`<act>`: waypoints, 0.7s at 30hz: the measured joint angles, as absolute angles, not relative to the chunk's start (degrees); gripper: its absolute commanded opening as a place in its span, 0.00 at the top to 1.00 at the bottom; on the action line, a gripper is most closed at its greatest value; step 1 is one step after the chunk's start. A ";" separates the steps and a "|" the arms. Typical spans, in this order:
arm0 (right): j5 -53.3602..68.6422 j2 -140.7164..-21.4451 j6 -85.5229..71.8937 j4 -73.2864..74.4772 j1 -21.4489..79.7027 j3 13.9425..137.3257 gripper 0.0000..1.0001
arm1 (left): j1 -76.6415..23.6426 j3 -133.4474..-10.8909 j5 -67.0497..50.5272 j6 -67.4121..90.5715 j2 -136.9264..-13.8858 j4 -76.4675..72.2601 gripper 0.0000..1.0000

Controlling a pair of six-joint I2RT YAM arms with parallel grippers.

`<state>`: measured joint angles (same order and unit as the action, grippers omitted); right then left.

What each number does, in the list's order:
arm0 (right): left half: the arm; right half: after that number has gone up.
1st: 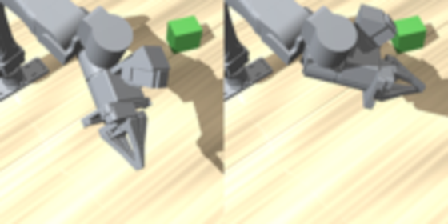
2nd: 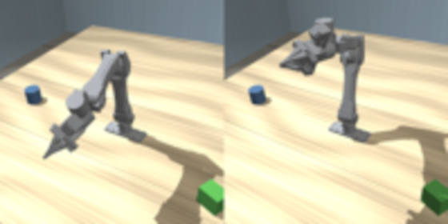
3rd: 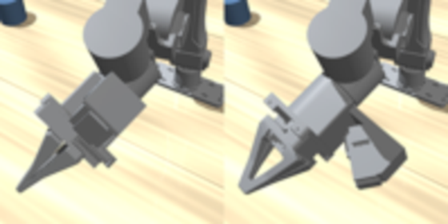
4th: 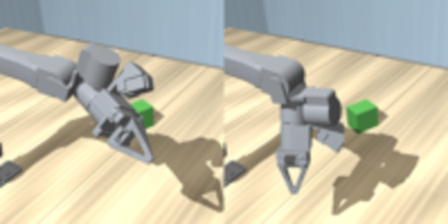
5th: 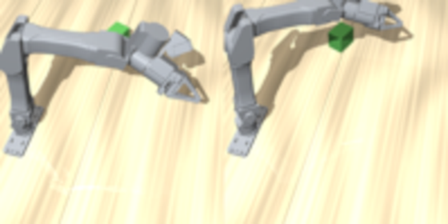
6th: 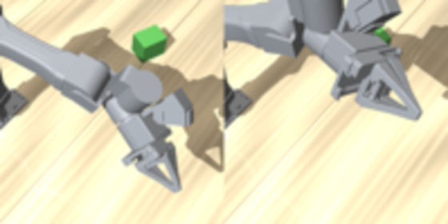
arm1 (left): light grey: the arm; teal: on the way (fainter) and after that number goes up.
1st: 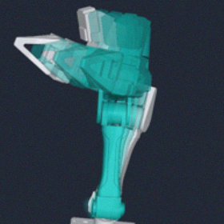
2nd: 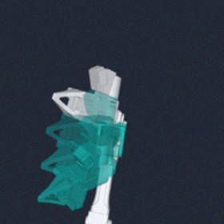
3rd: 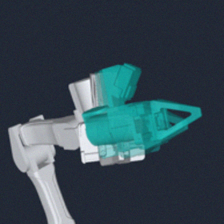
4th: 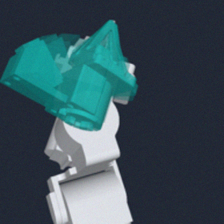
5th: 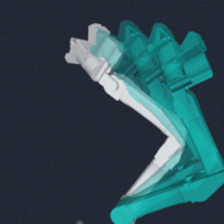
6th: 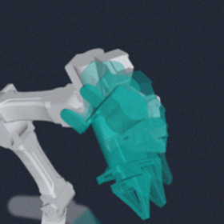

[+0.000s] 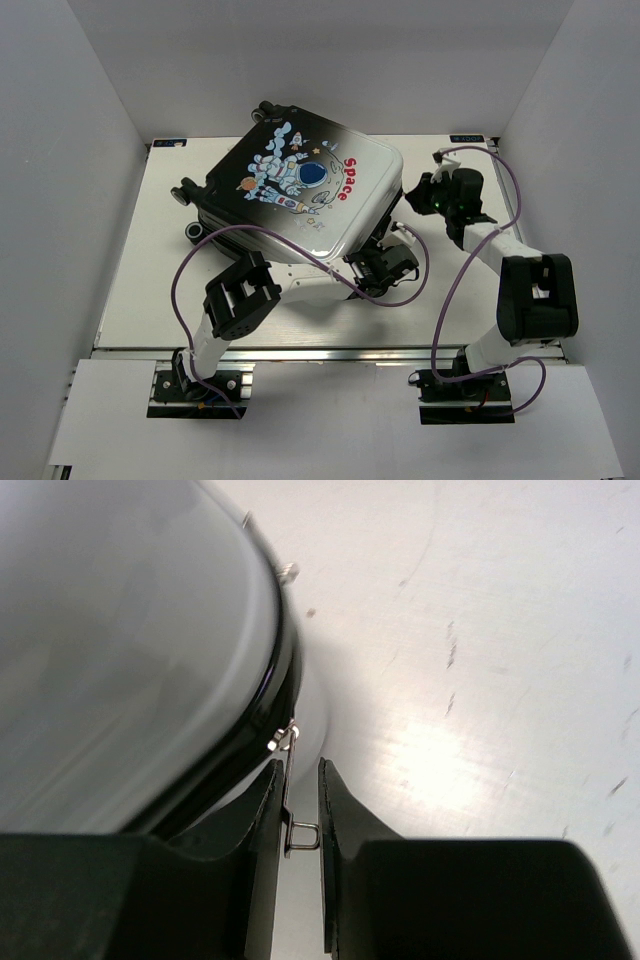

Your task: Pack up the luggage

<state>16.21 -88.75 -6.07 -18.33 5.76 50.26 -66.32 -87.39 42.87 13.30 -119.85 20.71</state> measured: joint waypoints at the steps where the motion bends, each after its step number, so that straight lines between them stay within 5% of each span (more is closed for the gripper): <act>1: 14.96 -89.95 -5.82 -18.65 5.76 51.59 1.00 | -66.30 -85.86 42.22 13.65 -118.80 20.25 1.00; 21: 43.64 -125.89 -10.44 -65.67 2.87 69.01 1.00 | -64.62 -76.60 35.51 10.76 -112.90 12.69 1.00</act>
<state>43.64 -125.89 -10.44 -65.67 2.87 69.01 -64.62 -76.60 35.51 10.76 -112.90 12.69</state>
